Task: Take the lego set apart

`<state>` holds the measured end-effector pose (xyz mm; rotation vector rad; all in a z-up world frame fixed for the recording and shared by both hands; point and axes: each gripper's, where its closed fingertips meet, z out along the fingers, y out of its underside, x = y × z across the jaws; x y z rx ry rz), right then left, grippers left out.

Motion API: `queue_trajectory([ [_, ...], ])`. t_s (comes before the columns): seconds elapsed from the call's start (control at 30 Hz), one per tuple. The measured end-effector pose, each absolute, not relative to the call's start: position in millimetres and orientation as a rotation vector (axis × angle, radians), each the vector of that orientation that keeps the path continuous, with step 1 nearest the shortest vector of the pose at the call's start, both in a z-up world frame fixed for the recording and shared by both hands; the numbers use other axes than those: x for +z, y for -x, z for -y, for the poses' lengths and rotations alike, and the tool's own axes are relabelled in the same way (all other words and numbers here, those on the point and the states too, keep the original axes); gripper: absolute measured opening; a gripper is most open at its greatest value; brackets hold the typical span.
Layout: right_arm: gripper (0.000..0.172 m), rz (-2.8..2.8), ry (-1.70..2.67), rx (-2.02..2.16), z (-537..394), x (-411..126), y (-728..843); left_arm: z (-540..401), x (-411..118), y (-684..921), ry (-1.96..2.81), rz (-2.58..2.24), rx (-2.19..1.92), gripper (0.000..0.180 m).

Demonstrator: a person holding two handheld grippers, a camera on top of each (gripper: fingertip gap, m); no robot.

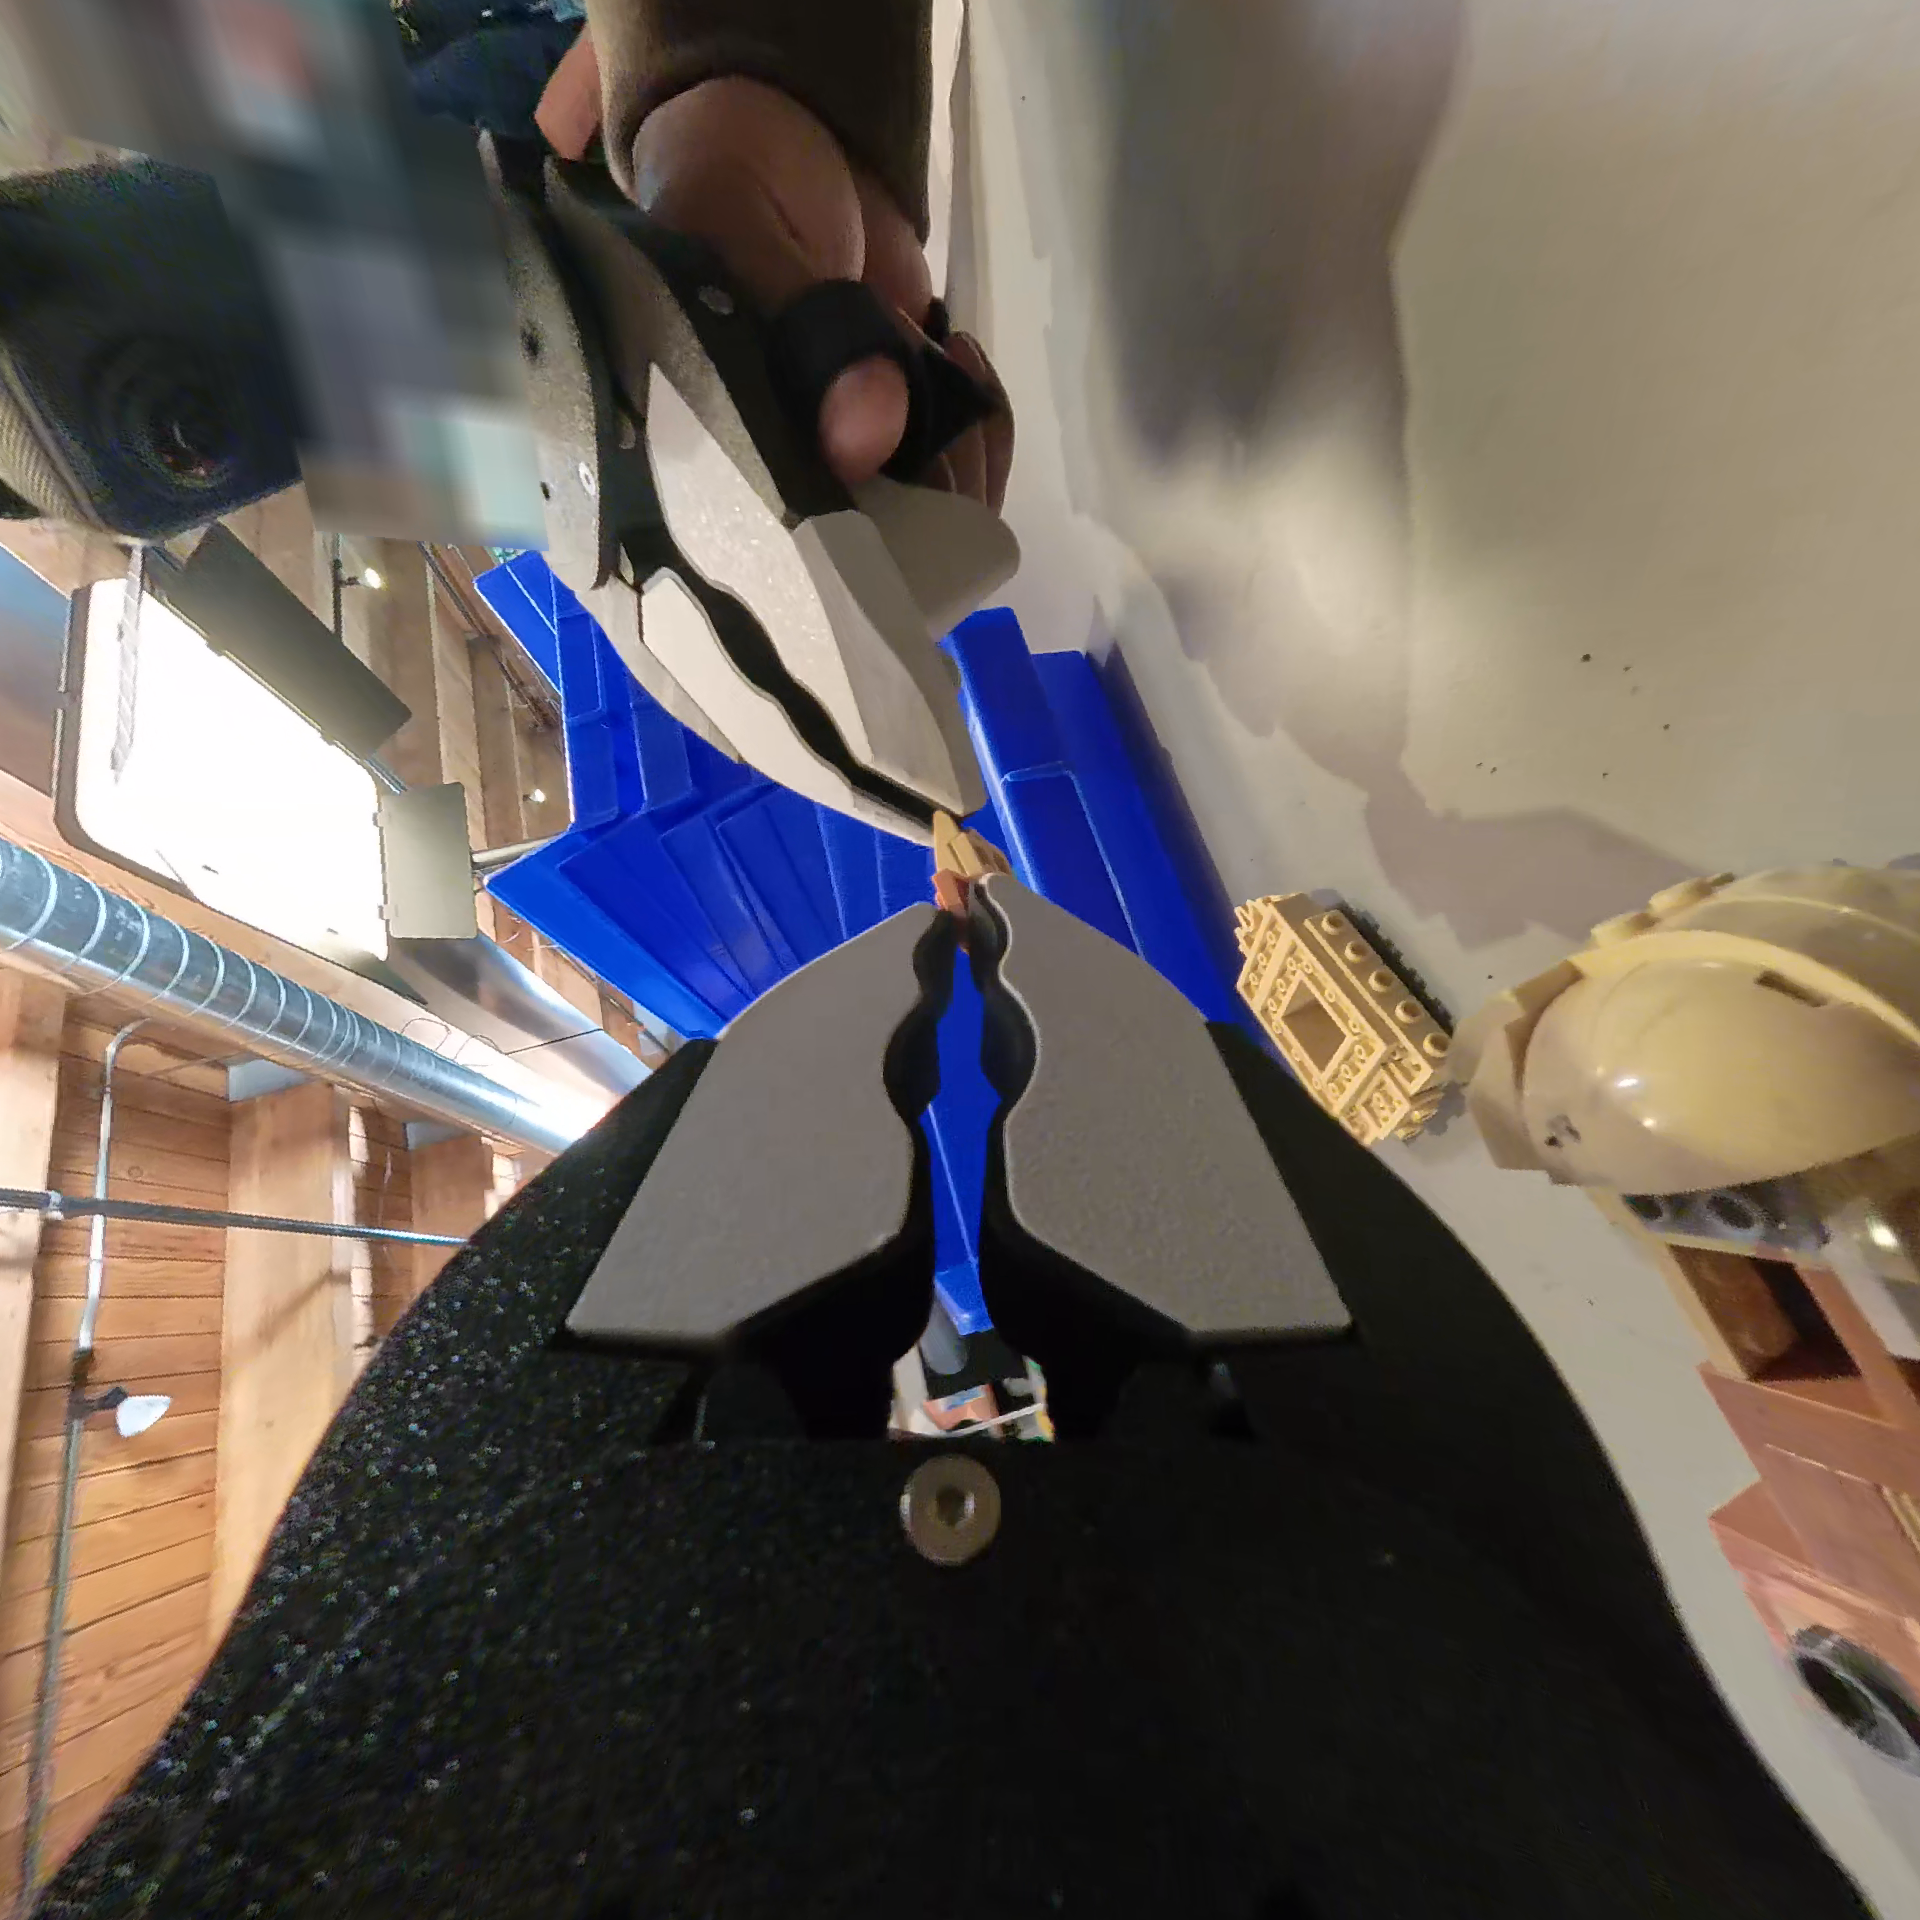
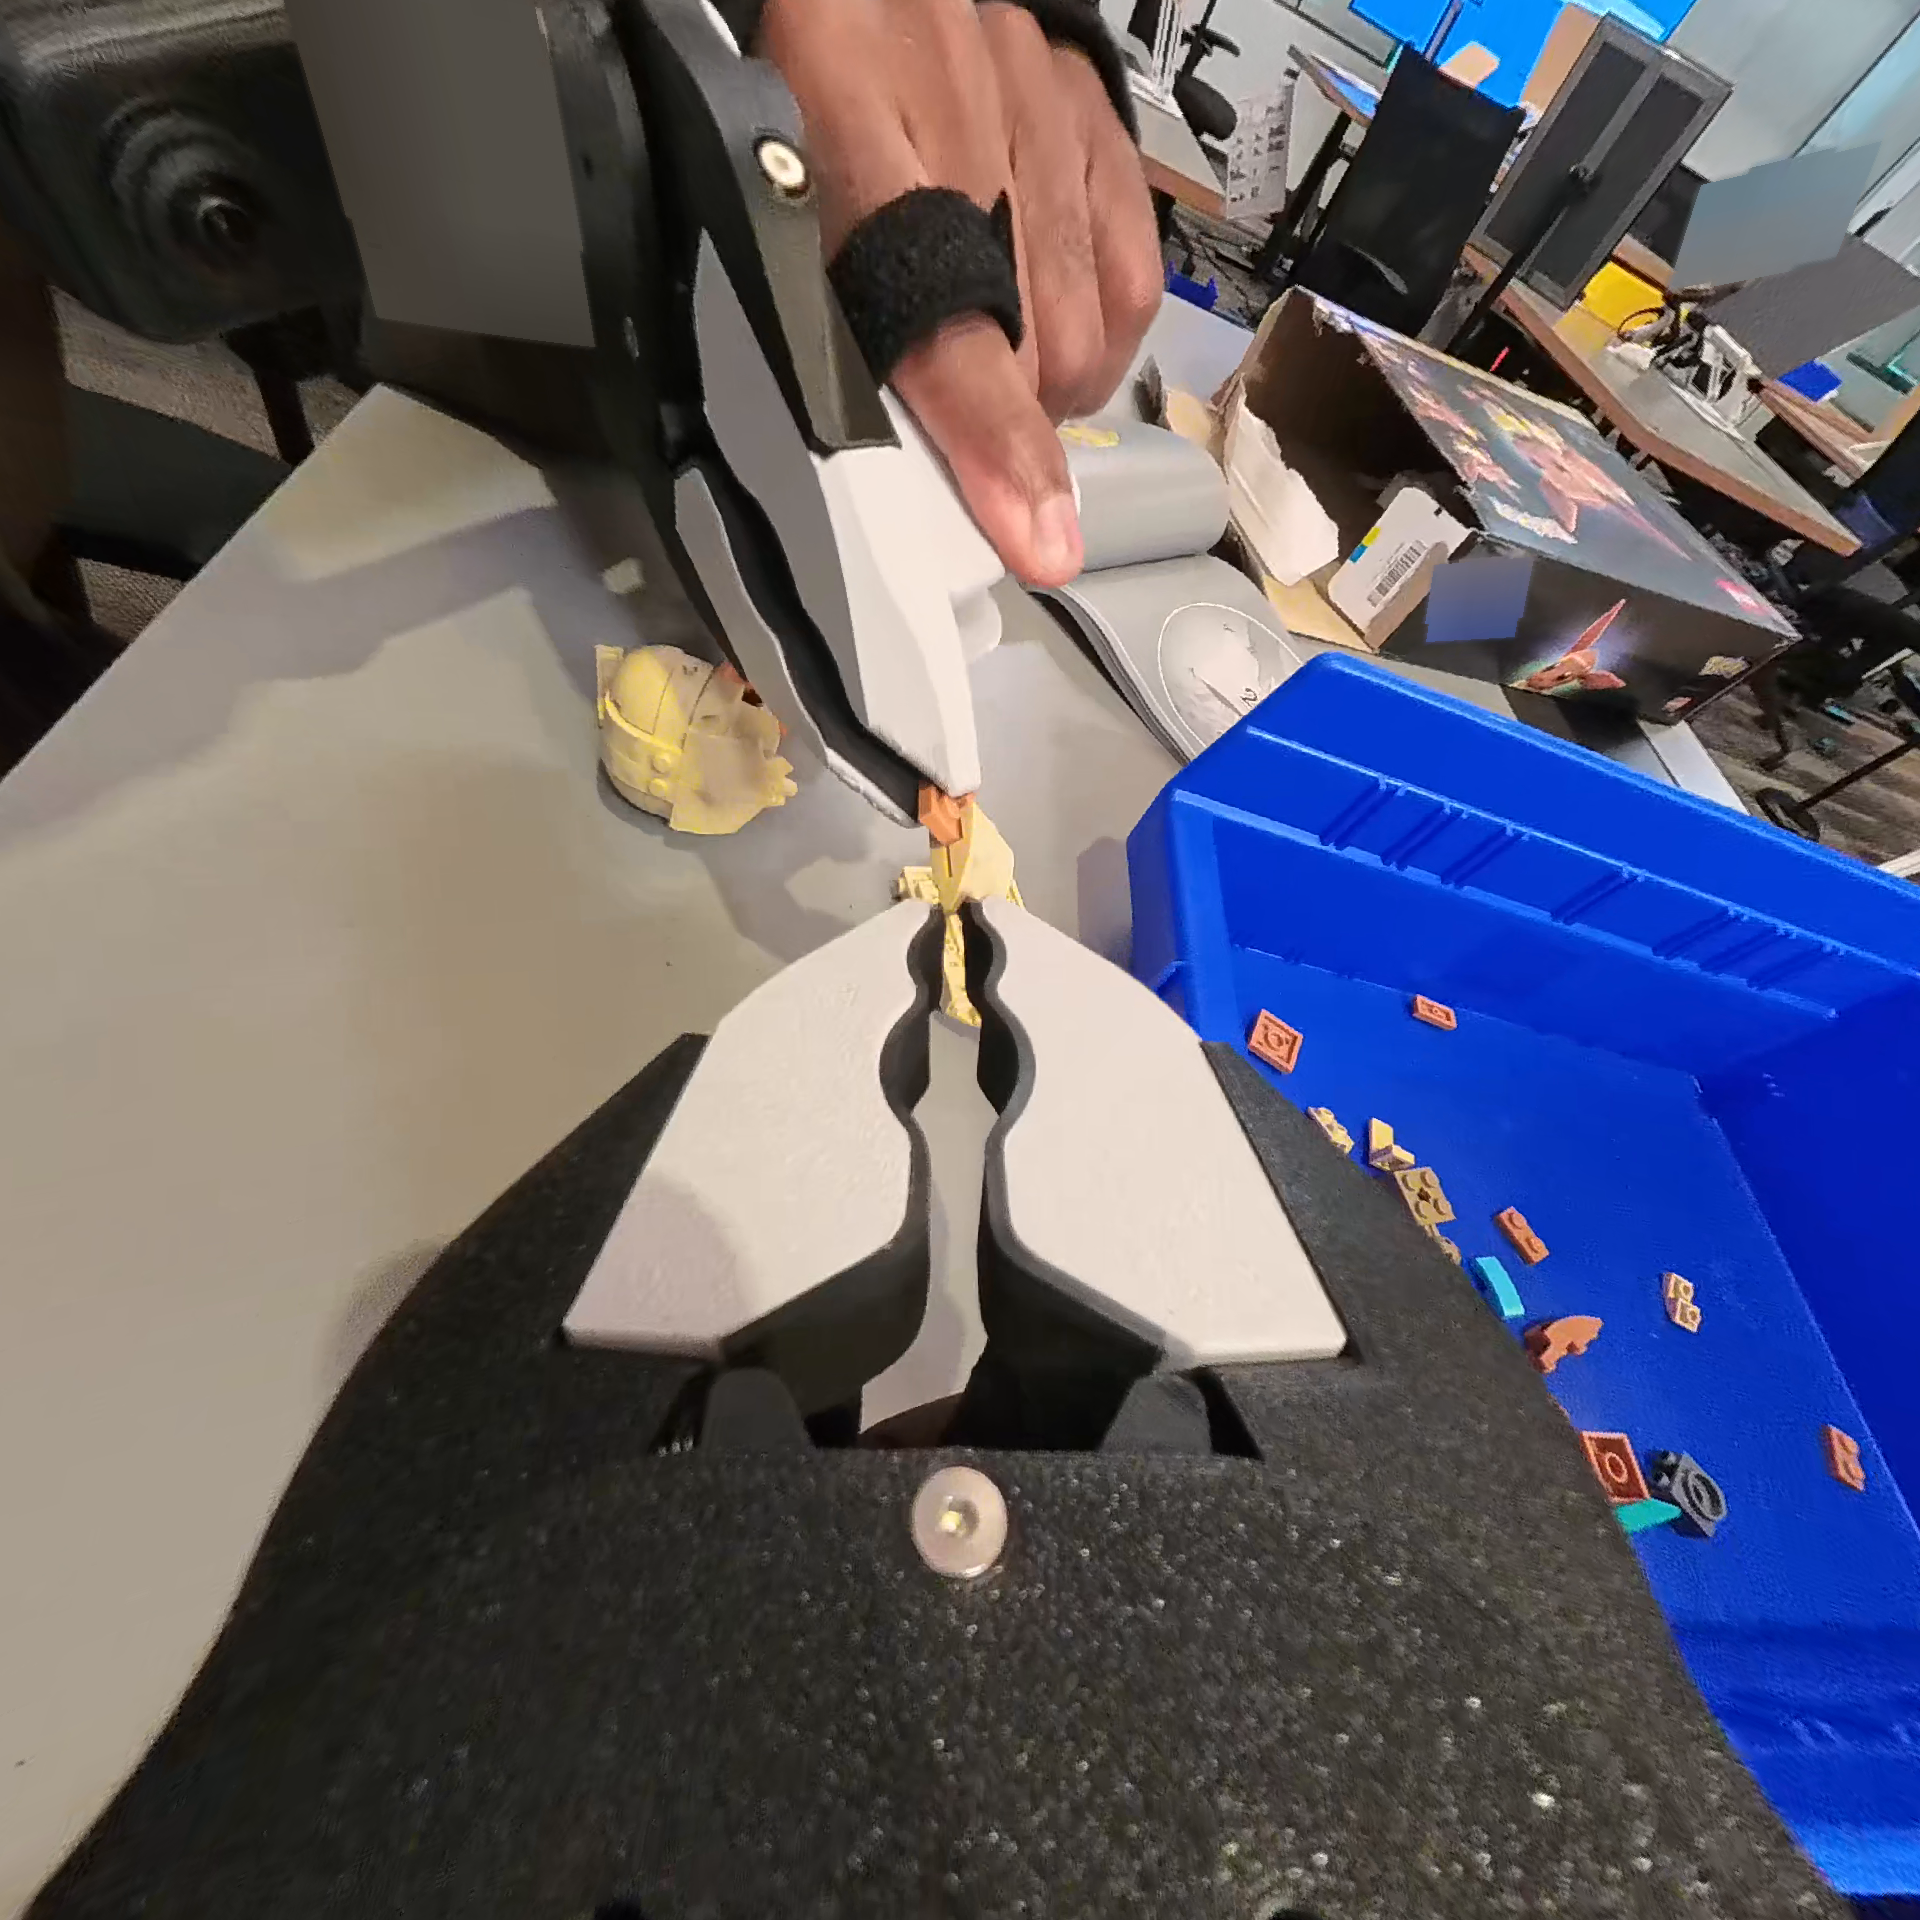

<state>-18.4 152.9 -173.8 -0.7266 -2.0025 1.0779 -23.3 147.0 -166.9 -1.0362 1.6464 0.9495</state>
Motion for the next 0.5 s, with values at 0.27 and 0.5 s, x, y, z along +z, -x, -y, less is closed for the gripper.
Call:
queue_trajectory([
  [0.27, 0.018, 1.984, 0.895, 1.279, -154, -167, 15, -154, -150, 35, 1.045, -1.505, 0.986, 0.003],
  [0.5, 0.034, 1.946, 1.039, 1.365, -154, -168, 20, -148, -153, 26, 0.854, -1.592, 1.095, 0.003],
])
